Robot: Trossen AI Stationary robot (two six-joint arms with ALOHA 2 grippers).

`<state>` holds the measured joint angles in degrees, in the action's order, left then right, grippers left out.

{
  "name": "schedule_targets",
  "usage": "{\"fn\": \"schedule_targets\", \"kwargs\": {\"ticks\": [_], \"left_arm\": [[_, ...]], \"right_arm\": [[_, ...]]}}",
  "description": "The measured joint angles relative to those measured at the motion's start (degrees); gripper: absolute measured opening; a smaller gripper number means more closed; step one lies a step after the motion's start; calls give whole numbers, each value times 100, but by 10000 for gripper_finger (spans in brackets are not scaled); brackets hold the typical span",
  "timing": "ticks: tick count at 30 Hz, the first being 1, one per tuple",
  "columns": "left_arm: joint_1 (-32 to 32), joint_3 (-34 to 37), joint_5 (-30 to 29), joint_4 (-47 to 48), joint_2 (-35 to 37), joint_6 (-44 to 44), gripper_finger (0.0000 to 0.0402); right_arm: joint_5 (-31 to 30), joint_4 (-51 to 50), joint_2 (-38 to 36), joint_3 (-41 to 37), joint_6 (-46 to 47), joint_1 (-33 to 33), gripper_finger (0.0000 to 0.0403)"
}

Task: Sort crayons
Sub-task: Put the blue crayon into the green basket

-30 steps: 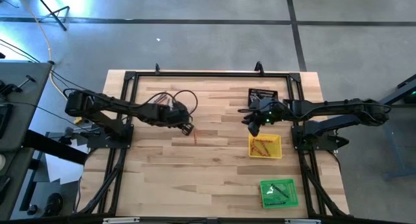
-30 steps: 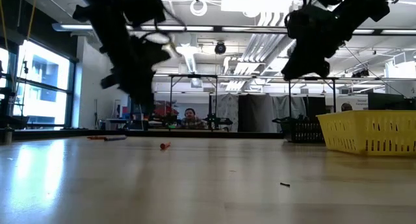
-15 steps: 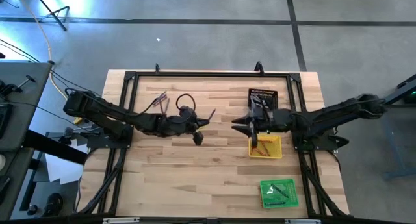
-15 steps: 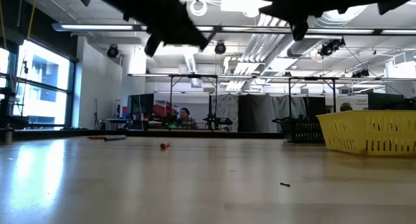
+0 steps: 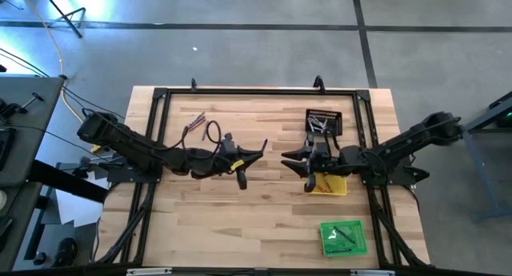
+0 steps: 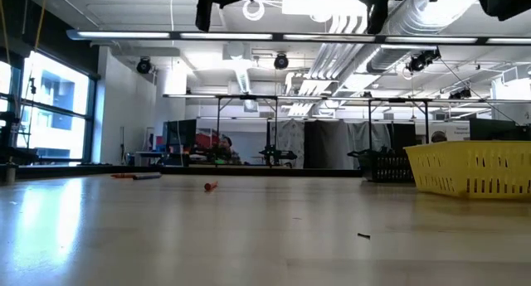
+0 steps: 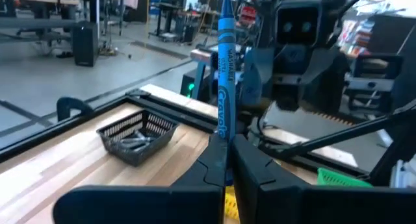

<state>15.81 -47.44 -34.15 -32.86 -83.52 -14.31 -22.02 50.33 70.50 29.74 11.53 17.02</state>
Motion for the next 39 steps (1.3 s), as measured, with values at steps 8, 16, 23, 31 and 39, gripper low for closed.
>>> {"fn": "schedule_targets", "kwargs": {"ticks": [8, 16, 23, 31, 39], "left_arm": [[183, -2, -2, -352, -213, 2, 0], [300, -2, -3, -436, -258, -4, 0], [427, -2, 0, -481, -258, 0, 0], [425, -2, 1, -479, -258, 2, 0], [416, -24, 2, -462, -259, 101, 0]], "right_arm": [[-7, 686, 755, 294, -37, -24, 107], [-8, 608, 1155, 736, -302, -47, 107], [-10, 608, 1165, 813, -302, -137, 107], [100, 610, 1165, 813, -257, -204, 107], [105, 650, 1165, 813, -251, -205, 107]]}}
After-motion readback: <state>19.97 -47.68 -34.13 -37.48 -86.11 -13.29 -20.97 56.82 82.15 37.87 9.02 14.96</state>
